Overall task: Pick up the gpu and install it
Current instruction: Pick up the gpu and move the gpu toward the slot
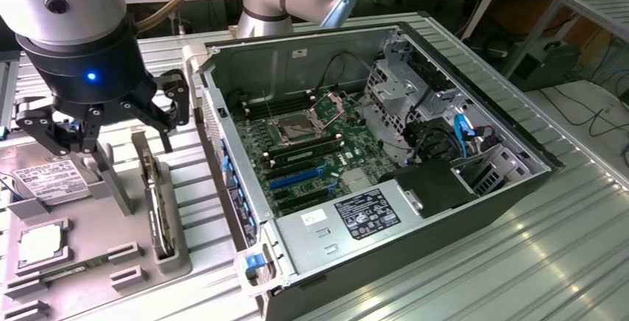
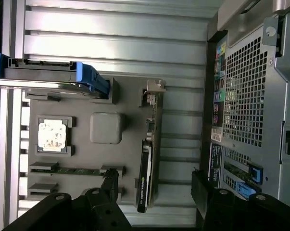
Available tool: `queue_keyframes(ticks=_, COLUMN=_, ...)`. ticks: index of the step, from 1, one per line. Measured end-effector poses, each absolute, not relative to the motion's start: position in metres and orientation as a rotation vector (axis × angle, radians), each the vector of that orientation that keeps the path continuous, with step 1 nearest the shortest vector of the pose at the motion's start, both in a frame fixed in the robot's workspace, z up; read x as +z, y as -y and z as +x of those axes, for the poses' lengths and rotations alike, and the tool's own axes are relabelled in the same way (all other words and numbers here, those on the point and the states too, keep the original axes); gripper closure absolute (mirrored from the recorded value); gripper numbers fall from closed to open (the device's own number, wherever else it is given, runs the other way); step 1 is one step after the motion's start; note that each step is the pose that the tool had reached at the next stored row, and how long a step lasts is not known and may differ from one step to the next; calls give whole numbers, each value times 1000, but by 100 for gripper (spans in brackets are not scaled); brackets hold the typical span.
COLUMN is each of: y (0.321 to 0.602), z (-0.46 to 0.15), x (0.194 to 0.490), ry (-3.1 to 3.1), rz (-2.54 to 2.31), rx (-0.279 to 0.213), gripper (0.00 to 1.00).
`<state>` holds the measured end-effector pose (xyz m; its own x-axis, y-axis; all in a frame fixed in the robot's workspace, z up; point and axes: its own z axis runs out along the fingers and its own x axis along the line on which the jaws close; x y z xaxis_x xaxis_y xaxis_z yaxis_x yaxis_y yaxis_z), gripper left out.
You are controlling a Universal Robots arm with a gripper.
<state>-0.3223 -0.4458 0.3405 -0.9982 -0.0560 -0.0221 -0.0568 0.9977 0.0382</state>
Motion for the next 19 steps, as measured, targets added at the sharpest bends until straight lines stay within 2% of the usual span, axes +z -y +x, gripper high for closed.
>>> queue_keyframes(ticks=19, y=449, z=-327, x=319, ry=-3119, rz=-88, rx=61, gripper=28)
